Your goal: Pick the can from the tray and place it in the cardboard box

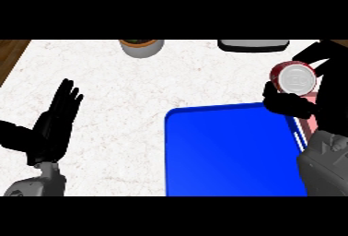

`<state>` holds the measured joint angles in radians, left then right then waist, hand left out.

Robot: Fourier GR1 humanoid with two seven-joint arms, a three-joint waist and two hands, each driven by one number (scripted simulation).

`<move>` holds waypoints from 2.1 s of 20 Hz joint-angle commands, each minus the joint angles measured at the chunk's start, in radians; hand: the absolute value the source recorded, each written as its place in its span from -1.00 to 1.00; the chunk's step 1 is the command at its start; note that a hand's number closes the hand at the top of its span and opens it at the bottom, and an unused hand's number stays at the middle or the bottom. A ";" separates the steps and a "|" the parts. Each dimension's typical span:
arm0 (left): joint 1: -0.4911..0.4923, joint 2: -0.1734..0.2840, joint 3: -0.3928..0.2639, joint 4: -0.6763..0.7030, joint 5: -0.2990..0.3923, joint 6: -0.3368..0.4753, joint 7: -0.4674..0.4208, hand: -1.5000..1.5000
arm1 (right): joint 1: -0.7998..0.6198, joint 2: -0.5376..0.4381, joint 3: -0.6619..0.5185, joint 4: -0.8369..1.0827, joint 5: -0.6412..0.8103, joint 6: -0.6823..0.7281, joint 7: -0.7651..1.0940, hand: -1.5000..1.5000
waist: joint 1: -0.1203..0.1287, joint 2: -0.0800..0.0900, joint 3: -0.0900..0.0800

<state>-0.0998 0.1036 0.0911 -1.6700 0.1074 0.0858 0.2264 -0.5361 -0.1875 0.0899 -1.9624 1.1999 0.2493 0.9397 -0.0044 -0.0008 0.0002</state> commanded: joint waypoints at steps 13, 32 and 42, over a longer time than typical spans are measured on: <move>-0.066 -0.014 -0.021 0.003 -0.038 0.038 0.047 0.00 | 0.110 -0.282 -0.279 0.396 -0.077 -0.101 -0.367 1.00 | 0.006 0.004 0.000; 0.011 -0.010 -0.010 -0.008 -0.020 -0.001 -0.007 0.00 | 0.103 -0.256 -0.498 0.579 -0.308 -0.458 -0.704 -1.00 | 0.007 0.001 0.002; 0.010 -0.004 0.005 0.002 -0.013 -0.001 -0.003 0.00 | 0.104 -0.133 -0.748 0.407 -0.782 -0.387 -0.696 -1.00 | -0.017 -0.006 0.001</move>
<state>-0.0999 0.1018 0.1031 -1.6647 0.1040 0.0817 0.2236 -0.4486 -0.3592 -0.5651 -1.5006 0.5852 -0.1413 0.2725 -0.0151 -0.0056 0.0009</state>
